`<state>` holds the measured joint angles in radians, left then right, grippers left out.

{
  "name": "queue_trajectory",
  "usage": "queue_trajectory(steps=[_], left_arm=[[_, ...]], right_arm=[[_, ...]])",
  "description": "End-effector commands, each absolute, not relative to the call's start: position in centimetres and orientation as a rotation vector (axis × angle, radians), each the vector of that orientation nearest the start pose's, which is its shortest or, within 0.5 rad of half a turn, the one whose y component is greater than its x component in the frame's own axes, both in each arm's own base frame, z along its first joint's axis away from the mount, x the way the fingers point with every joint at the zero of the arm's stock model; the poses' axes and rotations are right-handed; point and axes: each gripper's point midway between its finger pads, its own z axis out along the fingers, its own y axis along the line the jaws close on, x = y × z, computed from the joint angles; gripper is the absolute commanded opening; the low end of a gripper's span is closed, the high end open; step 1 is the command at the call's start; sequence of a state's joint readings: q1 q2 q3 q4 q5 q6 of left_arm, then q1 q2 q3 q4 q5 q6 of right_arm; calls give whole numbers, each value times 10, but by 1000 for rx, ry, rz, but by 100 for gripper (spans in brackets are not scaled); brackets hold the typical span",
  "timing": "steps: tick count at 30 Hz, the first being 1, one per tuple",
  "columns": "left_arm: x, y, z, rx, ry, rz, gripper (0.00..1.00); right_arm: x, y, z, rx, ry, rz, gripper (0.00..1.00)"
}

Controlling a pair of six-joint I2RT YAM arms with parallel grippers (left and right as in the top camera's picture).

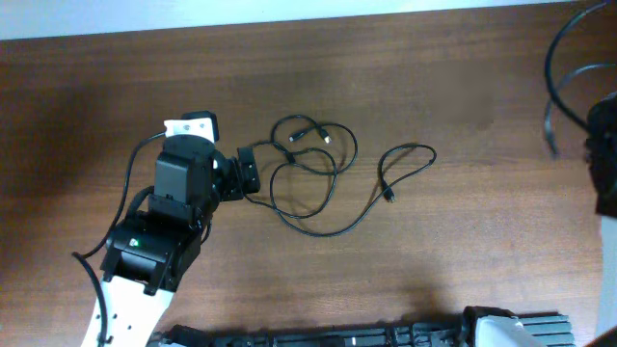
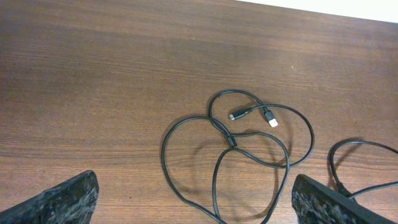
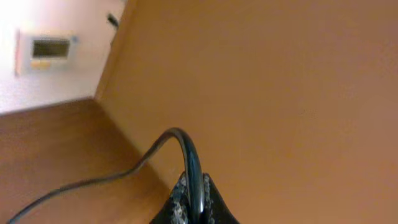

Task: Untangle cables

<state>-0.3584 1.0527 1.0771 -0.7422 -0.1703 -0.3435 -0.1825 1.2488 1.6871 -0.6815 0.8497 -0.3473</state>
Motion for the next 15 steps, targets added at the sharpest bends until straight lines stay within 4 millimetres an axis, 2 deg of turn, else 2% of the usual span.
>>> queue_trajectory(steps=[1,3,6,7,9,12,15], left_arm=[[307,-81,252,-82,2267,-162,99],[307,-81,252,-82,2266,-162,99],[307,-81,252,-82,2267,-162,99],[307,-81,252,-82,2266,-162,99],[307,-81,252,-82,2267,-162,99],[307,-81,252,-82,2267,-162,99],[307,-81,252,-82,2267,-162,99]], right_arm=[[300,-206,443,610,1867,-922,4],[301,-229,409,705,1957,-851,4],[290,-258,373,856,2034,-800,4],[280,-274,353,955,2073,-759,4],[266,-291,328,1063,2120,-686,4],[248,-313,300,1194,2148,-515,4],[234,-325,282,1272,2159,-412,4]])
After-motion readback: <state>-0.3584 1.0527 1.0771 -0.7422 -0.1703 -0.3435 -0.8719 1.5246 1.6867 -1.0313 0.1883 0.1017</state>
